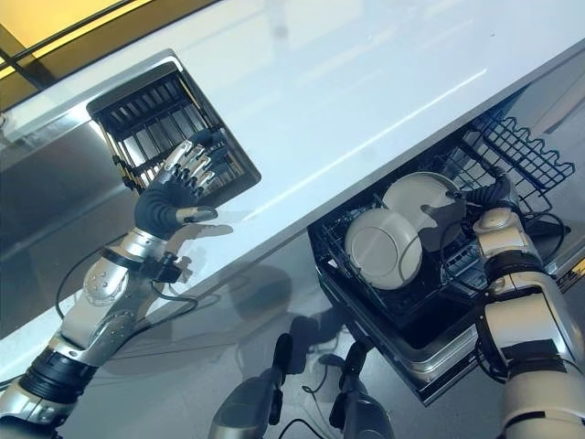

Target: Pick up plates and place into dishwasher.

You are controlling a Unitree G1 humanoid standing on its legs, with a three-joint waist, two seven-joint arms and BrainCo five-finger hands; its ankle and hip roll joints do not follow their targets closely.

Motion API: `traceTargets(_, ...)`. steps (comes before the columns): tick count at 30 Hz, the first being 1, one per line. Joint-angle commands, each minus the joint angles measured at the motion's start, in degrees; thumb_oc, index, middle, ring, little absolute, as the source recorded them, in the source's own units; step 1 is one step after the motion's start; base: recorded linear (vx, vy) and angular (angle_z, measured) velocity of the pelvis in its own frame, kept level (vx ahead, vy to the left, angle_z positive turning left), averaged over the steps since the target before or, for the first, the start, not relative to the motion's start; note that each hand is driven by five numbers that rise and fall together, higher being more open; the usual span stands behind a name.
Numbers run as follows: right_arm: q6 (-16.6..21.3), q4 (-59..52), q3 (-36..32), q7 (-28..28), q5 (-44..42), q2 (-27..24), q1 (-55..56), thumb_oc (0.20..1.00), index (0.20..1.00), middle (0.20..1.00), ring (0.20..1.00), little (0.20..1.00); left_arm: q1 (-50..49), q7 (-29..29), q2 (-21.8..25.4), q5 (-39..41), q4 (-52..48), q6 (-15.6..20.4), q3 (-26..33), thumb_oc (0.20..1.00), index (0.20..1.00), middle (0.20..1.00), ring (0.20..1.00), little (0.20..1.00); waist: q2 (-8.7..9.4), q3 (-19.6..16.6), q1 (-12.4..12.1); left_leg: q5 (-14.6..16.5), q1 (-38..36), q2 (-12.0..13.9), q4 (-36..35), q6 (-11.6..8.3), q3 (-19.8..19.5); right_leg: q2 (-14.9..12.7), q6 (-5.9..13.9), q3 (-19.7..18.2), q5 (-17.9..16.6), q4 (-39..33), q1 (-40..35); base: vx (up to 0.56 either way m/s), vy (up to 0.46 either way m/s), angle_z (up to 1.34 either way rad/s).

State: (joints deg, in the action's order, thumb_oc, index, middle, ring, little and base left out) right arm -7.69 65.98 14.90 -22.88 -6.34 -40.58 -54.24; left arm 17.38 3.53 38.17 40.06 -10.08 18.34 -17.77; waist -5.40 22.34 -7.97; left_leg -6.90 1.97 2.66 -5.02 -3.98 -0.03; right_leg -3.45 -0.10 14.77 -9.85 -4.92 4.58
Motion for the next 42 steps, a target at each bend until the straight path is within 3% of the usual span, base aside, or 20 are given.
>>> traceTargets(1, 2.3, -3.7, 0.3, -11.9, 1.5, -3.1, -0.5, 1.000, 1.000, 1.000, 1.000, 1.000, 3.0, -2.1, -1.8, -1.6, -1.9, 4.7, -2.8, 1.000, 1.000, 1.000, 1.000, 1.000, -0.63, 2.6, 1.3, 12.7, 6.7, -2.0, 16.7, 2.85, 4.4, -4.5, 1.41, 1.9, 14.2, 15.7, 2.7, -0.02, 0.068, -0.14)
traceTargets(3, 1.9, -3.1, -1.0, -16.4, 2.6, -2.0, 0.3, 1.000, 1.000, 1.000, 1.000, 1.000, 3.8, -2.9, -2.5, -1.6, -1.2, 4.6, -3.9, 1.000, 1.000, 1.000, 1.000, 1.000, -0.38, 3.0, 1.5, 15.0, 8.7, -2.3, 21.8, 3.85, 4.9, -4.9, 0.69, 1.5, 15.3, 19.0, 3.7, -0.02, 0.073, -0.17)
traceTargets(6, 1.9, -2.1, -1.8, -17.4, 2.3, -0.5, 1.0, 1.000, 1.000, 1.000, 1.000, 1.000, 5.0, -3.4, -3.0, -1.7, -0.4, 4.9, -5.1, 1.000, 1.000, 1.000, 1.000, 1.000, -0.55, 3.5, 1.6, 17.8, 10.5, -2.7, 26.9, 4.92, 5.2, -5.3, 0.07, 1.1, 17.5, 24.0, 5.0, -0.05, 0.063, -0.16)
traceTargets(11, 1.1, 1.0, -2.0, -11.9, -2.7, 1.1, -0.1, 1.000, 1.000, 1.000, 1.000, 1.000, 7.2, -4.2, -3.1, -2.4, -0.4, 5.2, -6.1, 1.000, 1.000, 1.000, 1.000, 1.000, -1.08, 4.6, 1.5, 21.8, 14.3, -3.4, 35.4, 6.67, 5.4, -7.1, -1.23, 0.6, 21.4, 34.4, 9.1, -0.08, 0.059, -0.04)
traceTargets(18, 2.7, 4.3, -2.2, -2.3, -9.1, 3.6, -0.7, 1.000, 1.000, 1.000, 1.000, 1.000, 7.8, -4.7, -4.6, -3.2, -0.3, 2.8, -6.3, 1.000, 1.000, 1.000, 1.000, 1.000, -1.11, 5.4, 1.2, 26.9, 19.2, -3.7, 46.9, 9.26, 4.8, -10.4, -2.54, -1.2, 26.3, 47.9, 14.9, -0.02, 0.033, -0.07)
traceTargets(23, 4.5, 6.2, -1.2, 7.5, -14.0, 4.8, -1.0, 1.000, 1.000, 1.000, 1.000, 1.000, 7.4, -4.5, -5.1, -3.2, -0.1, 2.3, -5.8, 1.000, 1.000, 1.000, 1.000, 1.000, -1.43, 5.7, 0.9, 28.2, 20.7, -3.9, 50.3, 9.98, 4.4, -11.4, -2.90, -2.4, 27.9, 52.2, 17.3, 0.02, 0.009, 0.07)
traceTargets(26, 4.2, 7.6, -1.5, 15.2, -22.2, 6.0, -0.5, 1.000, 1.000, 1.000, 1.000, 1.000, 7.5, -4.2, -4.8, -2.7, -0.2, 1.5, -5.3, 1.000, 1.000, 1.000, 1.000, 1.000, -1.60, 5.8, 0.6, 28.5, 21.6, -4.2, 51.4, 10.20, 4.0, -11.4, -3.25, -2.6, 28.6, 53.7, 18.4, 0.02, -0.013, 0.09)
traceTargets(34, 10.6, 6.5, -2.5, 32.5, -35.5, 8.8, 0.2, 1.000, 1.000, 1.000, 1.000, 1.000, 7.3, -0.6, -4.3, -0.6, -0.2, -1.1, -2.9, 1.000, 1.000, 1.000, 1.000, 1.000, -1.36, 5.3, -0.4, 29.0, 22.6, -4.8, 53.1, 10.00, 3.0, -11.6, -3.64, -2.4, 29.7, 55.9, 19.2, 0.04, -0.039, -0.02)
traceTargets(39, 11.1, 3.5, -3.1, 38.3, -40.7, 8.7, -1.2, 1.000, 1.000, 1.000, 1.000, 1.000, 6.7, 2.7, -3.3, 0.8, -0.1, -1.6, -1.5, 1.000, 1.000, 1.000, 1.000, 1.000, -0.94, 4.9, -1.1, 29.1, 22.7, -4.7, 53.4, 9.75, 2.5, -11.9, -3.46, -1.7, 29.7, 56.1, 19.0, 0.05, -0.045, 0.00)
traceTargets(40, 10.8, 2.4, -3.2, 38.7, -41.3, 8.4, -1.7, 1.000, 1.000, 1.000, 1.000, 1.000, 6.5, 3.1, -3.0, 1.1, -0.2, -1.7, -1.3, 1.000, 1.000, 1.000, 1.000, 1.000, -0.82, 4.7, -1.3, 30.7, 22.4, -4.9, 54.2, 9.48, 1.9, -11.7, -2.83, -2.3, 31.1, 56.8, 18.7, 0.02, -0.048, 0.01)
traceTargets(42, 10.2, 0.8, -3.1, 39.2, -42.6, 7.9, -3.1, 1.000, 1.000, 1.000, 1.000, 1.000, 6.5, 3.7, -2.7, 1.4, -0.3, -2.0, -0.9, 1.000, 1.000, 1.000, 1.000, 1.000, -0.66, 4.7, -1.5, 29.1, 22.9, -4.8, 53.7, 9.62, 2.1, -12.0, -3.40, -1.4, 29.7, 56.3, 19.0, 0.01, -0.038, 0.03)
